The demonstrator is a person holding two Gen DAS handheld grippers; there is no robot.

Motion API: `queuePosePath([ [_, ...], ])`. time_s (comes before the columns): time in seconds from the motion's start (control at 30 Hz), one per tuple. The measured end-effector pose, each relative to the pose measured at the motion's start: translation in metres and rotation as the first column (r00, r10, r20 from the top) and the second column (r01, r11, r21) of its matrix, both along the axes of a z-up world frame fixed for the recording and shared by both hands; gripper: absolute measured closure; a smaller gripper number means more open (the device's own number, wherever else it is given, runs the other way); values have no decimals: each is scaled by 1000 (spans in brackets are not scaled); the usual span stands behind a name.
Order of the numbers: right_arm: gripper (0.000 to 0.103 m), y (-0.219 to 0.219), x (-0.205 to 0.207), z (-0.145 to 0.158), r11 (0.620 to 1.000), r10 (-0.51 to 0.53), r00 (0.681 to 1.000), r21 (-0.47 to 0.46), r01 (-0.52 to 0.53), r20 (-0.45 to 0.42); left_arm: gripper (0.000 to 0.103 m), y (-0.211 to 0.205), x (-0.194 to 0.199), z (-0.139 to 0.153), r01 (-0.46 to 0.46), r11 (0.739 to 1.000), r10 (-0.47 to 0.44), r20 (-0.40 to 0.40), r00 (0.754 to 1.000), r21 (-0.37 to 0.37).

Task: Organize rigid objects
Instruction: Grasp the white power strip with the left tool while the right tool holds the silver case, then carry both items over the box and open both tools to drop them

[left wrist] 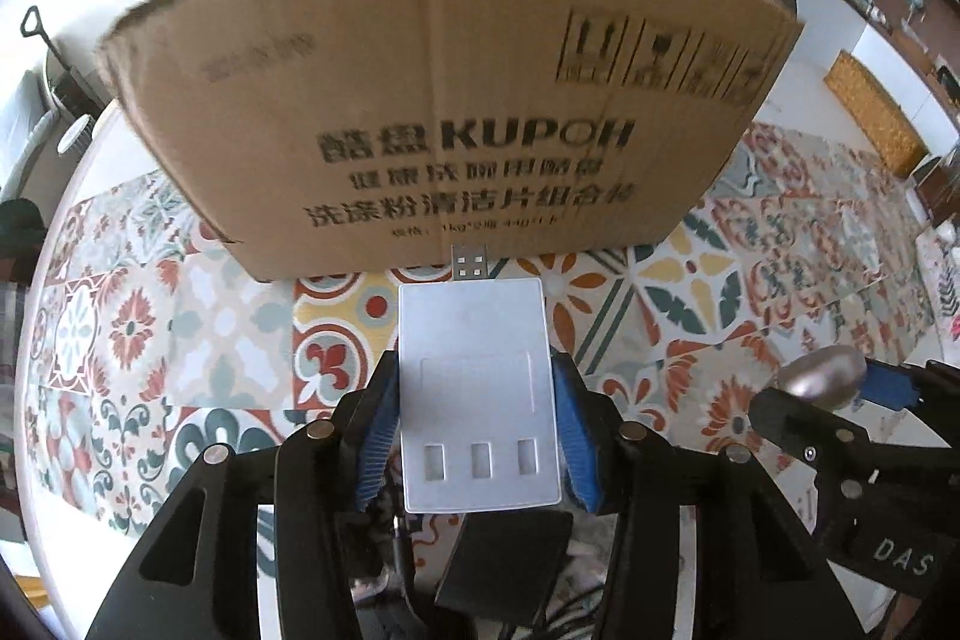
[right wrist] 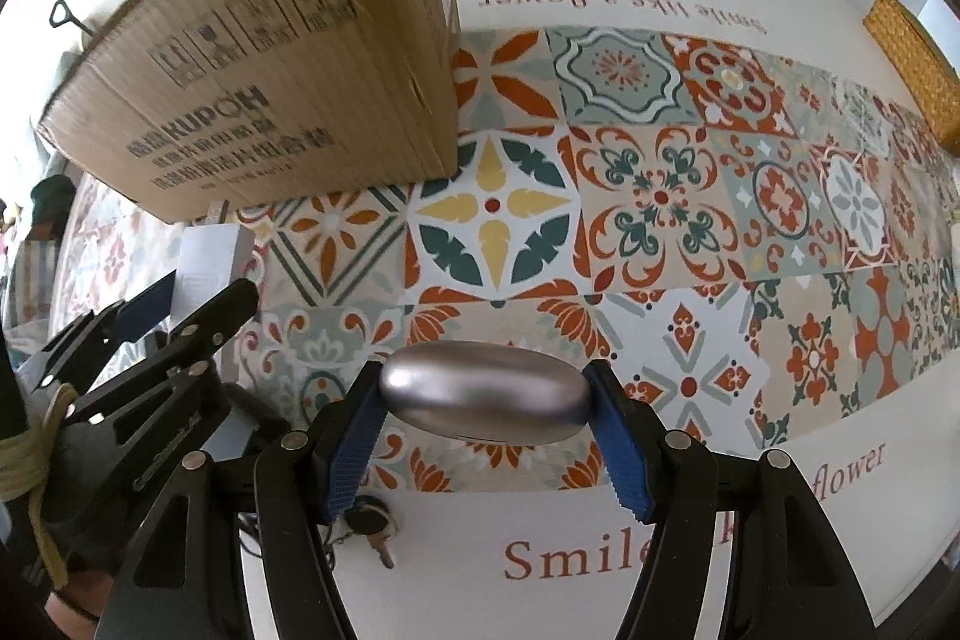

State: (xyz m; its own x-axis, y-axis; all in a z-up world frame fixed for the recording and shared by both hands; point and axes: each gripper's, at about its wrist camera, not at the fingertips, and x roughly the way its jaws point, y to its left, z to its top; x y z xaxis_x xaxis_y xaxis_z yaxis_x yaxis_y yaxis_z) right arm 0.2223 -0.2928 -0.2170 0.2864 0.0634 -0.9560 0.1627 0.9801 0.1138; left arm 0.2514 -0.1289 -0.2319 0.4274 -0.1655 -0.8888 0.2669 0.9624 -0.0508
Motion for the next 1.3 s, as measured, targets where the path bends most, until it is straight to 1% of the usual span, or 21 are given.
queuePosePath([
  [0.17,37,-1,-5,21,1000,10,999,-1,-10,46,55,15,-10,19,-33,999,33,16,999,-25],
  [0.3,37,7,-10,37,1000,23,996,-10,-23,90,55,24,-19,38,-58,997,60,40,997,-52],
  [0.6,37,27,-18,69,998,64,984,1,-65,169,55,38,-35,79,-85,994,94,125,988,-74],
  [0.77,37,35,-23,93,996,88,967,-3,-90,241,54,44,-39,101,-92,990,109,174,979,-106],
  [1.03,37,43,-22,128,994,105,934,-6,-110,342,55,48,-39,139,-82,990,111,268,957,-117],
  [1.17,37,45,-17,141,994,106,920,-14,-109,378,54,48,-33,154,-74,989,109,302,947,-125],
  [1.3,37,46,-7,153,994,109,909,-24,-109,402,54,47,-24,166,-70,991,106,333,937,-117],
])
